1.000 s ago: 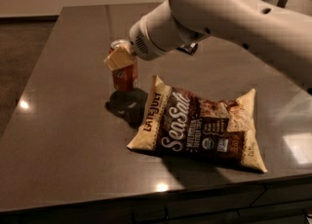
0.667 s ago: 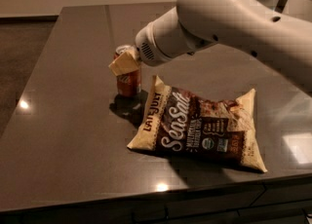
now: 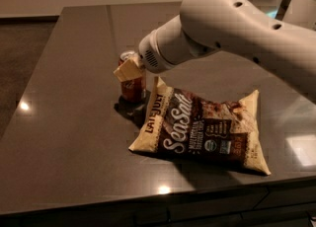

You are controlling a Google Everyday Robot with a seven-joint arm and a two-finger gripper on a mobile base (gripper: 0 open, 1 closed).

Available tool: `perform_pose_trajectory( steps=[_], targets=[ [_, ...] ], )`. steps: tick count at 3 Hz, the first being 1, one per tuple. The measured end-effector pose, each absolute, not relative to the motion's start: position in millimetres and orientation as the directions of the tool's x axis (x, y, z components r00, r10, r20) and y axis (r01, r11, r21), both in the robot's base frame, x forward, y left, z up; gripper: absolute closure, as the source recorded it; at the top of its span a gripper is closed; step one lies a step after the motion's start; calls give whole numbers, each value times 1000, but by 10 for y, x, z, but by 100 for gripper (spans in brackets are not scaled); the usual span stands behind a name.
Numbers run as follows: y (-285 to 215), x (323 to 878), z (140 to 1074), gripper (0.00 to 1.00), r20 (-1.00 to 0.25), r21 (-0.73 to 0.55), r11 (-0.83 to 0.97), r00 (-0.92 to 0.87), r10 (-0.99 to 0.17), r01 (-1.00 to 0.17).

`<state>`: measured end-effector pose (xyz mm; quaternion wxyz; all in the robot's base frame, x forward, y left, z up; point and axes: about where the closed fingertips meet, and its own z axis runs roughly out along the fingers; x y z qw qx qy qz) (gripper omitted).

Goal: Move coke can near brown chip bag

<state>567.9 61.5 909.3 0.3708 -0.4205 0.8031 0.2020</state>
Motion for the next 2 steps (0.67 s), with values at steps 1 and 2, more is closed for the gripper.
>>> perform_pose_trajectory(
  steps=[1,2],
  targets=[
    [591,5688,9055,13,-760,10,568,-376,-530,-823],
    [563,5696,9055,0,-762,7,574,-376,-527,-819]
  ],
)
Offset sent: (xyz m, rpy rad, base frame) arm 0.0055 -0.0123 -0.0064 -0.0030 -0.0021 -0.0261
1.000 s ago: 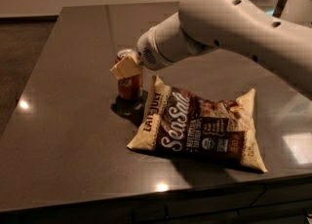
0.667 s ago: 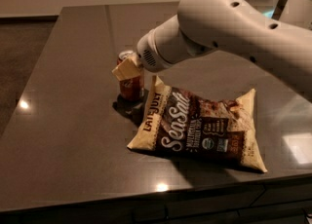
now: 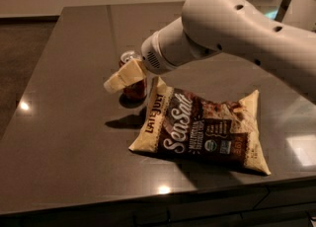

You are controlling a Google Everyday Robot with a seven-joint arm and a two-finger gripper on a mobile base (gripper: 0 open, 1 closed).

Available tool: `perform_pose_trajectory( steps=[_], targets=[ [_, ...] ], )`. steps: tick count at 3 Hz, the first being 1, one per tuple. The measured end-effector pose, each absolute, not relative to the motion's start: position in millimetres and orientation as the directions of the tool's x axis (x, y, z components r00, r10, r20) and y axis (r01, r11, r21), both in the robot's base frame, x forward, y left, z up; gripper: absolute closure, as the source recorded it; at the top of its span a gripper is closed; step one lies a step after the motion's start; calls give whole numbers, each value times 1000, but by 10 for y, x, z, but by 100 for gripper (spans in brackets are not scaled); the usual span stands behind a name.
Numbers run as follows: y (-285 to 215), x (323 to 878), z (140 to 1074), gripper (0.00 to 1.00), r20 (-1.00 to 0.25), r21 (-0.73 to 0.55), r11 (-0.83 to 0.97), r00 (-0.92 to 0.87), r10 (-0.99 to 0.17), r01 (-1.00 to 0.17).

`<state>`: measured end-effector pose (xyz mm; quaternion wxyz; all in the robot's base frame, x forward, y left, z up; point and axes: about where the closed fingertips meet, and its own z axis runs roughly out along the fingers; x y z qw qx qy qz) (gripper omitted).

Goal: Move coke can near brown chip bag

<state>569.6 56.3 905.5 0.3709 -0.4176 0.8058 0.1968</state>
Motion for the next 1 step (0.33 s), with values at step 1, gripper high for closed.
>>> perform_pose_trajectory(
  steps=[1],
  targets=[
    [563,5695,9056,0,-762,7,574,-376,-527,-819]
  ],
)
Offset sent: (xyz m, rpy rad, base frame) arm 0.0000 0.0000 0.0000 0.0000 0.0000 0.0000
